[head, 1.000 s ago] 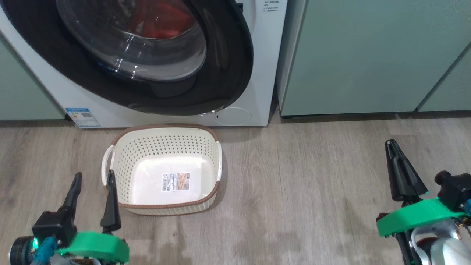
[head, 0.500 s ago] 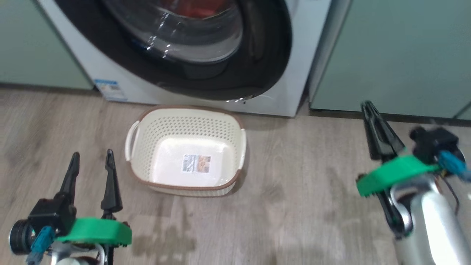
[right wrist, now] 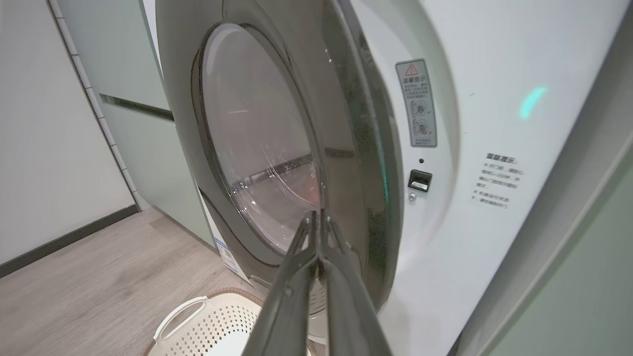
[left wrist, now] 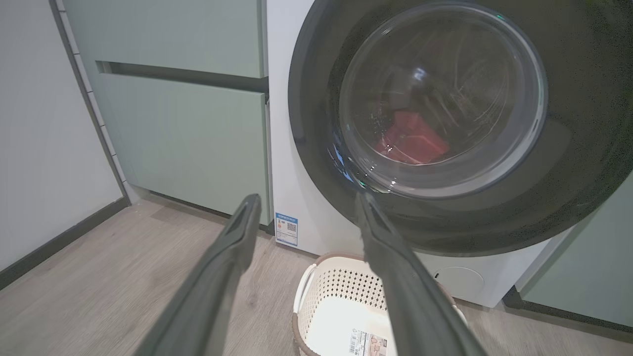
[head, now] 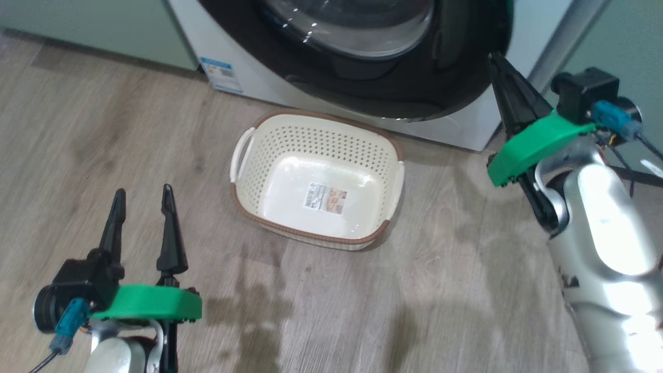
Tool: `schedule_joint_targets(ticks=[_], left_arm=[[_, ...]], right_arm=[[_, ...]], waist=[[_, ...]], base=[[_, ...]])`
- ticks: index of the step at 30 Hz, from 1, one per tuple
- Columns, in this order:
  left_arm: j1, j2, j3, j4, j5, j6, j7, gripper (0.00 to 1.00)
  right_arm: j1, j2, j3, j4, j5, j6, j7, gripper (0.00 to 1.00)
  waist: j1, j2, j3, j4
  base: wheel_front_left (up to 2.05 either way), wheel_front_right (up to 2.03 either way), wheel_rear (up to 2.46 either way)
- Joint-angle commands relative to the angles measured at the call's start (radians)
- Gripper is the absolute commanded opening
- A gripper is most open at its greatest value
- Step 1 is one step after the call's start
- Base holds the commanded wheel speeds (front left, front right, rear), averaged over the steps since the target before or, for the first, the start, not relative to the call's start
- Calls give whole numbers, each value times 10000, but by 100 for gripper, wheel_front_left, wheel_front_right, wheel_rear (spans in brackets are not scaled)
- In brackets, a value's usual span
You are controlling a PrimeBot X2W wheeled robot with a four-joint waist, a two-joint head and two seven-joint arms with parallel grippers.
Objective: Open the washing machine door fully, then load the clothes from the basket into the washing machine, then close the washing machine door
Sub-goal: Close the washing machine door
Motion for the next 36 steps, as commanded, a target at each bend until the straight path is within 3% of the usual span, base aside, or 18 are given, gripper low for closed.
schedule_joint_targets(ticks=[1,18,36], left_arm=[[-461,17,346,-248,-53,-39,-143,100],[-900,-411,371,-41,130,-370,-209,100],[-1383,-857,497,-36,299,-810,-211,100]], right_arm=[[-524,-30,212,-91,71,0,-162,0],[-2683,-495,219,2343,246,0,-779,0],[-5080,-1047,-736,4475,-438,0,-928,0]], waist=[[-1,0,144,214],[-1,0,509,742],[-1,0,1319,1061]], base=[[0,0,0],[0,0,0],[0,0,0]])
